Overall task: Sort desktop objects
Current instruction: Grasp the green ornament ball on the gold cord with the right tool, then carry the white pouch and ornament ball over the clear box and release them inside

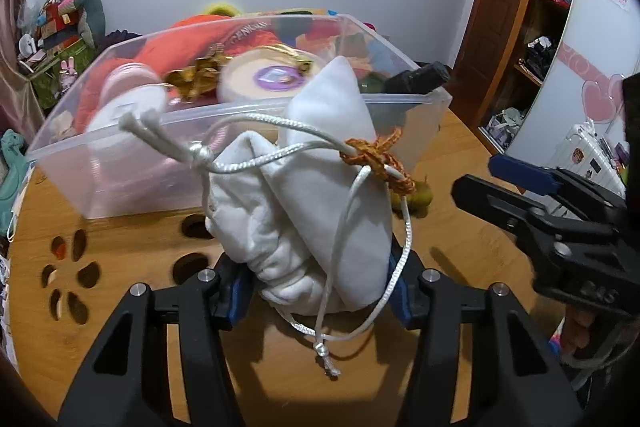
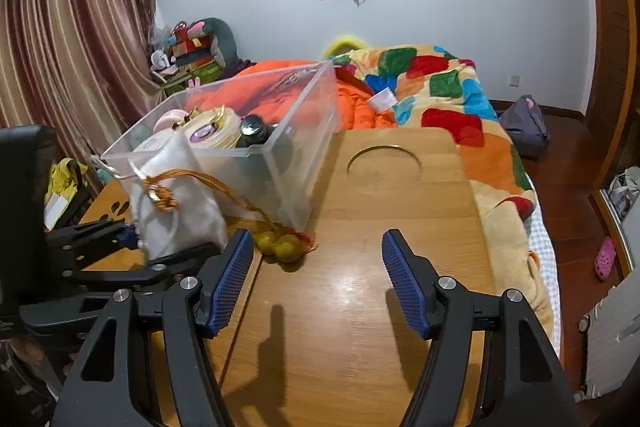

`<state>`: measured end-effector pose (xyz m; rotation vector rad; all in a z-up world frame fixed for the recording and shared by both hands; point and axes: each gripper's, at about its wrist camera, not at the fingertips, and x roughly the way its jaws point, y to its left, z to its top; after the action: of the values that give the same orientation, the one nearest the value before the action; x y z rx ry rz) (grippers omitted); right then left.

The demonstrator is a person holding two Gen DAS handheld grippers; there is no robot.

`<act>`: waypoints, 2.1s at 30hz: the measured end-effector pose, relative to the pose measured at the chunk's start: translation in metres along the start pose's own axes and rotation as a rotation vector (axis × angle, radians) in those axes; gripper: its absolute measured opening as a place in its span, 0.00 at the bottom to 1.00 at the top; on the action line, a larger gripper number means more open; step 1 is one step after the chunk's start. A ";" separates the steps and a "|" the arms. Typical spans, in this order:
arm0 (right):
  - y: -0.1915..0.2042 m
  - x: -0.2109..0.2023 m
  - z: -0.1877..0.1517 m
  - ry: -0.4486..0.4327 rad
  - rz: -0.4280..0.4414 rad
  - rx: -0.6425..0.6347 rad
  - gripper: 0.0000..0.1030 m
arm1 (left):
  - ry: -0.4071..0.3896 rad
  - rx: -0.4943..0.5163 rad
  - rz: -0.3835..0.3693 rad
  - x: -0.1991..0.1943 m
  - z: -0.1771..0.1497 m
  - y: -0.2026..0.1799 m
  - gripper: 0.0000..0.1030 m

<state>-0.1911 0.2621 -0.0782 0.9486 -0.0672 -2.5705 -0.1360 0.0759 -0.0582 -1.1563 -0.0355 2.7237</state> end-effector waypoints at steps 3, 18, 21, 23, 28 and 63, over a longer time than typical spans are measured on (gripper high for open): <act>0.009 0.013 -0.001 0.036 0.013 -0.013 0.61 | -0.018 -0.011 0.013 -0.009 -0.003 0.012 0.53; 0.037 0.039 -0.009 0.111 -0.013 -0.051 0.38 | -0.072 -0.043 0.063 -0.024 -0.010 0.054 0.53; 0.047 0.040 -0.008 0.093 -0.040 -0.090 0.32 | -0.070 -0.053 0.051 -0.024 -0.013 0.056 0.53; 0.054 0.043 -0.008 0.089 -0.057 -0.123 0.26 | -0.070 -0.052 0.050 -0.026 -0.015 0.057 0.53; 0.066 0.046 -0.011 0.081 -0.045 -0.154 0.17 | -0.075 -0.053 0.057 -0.028 -0.016 0.057 0.53; 0.075 -0.016 0.059 -0.166 0.007 -0.068 0.17 | -0.239 -0.094 0.027 -0.075 0.049 0.092 0.53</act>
<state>-0.1910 0.1941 -0.0092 0.7076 -0.0286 -2.6226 -0.1342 -0.0258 0.0206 -0.8517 -0.1824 2.8968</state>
